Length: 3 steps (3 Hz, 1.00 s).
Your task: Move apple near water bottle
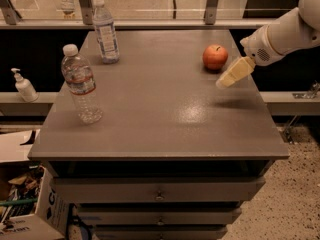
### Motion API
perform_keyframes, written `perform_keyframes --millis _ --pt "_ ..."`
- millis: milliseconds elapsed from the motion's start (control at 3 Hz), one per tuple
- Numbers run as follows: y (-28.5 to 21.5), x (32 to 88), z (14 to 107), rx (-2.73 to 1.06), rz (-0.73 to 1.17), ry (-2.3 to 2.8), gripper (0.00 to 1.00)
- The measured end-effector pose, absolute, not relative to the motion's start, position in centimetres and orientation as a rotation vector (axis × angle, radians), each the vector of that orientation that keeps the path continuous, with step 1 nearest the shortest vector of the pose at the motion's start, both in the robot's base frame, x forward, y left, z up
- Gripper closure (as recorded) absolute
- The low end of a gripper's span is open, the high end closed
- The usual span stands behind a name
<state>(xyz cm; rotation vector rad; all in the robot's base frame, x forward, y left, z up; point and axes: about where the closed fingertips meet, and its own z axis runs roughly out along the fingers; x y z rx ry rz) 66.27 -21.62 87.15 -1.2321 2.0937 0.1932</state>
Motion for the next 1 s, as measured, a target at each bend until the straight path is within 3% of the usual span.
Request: perform_keyframes --millis 1000 --pt "-22.1 72.6 86.5 -1.041 0.28 2.067 0.0"
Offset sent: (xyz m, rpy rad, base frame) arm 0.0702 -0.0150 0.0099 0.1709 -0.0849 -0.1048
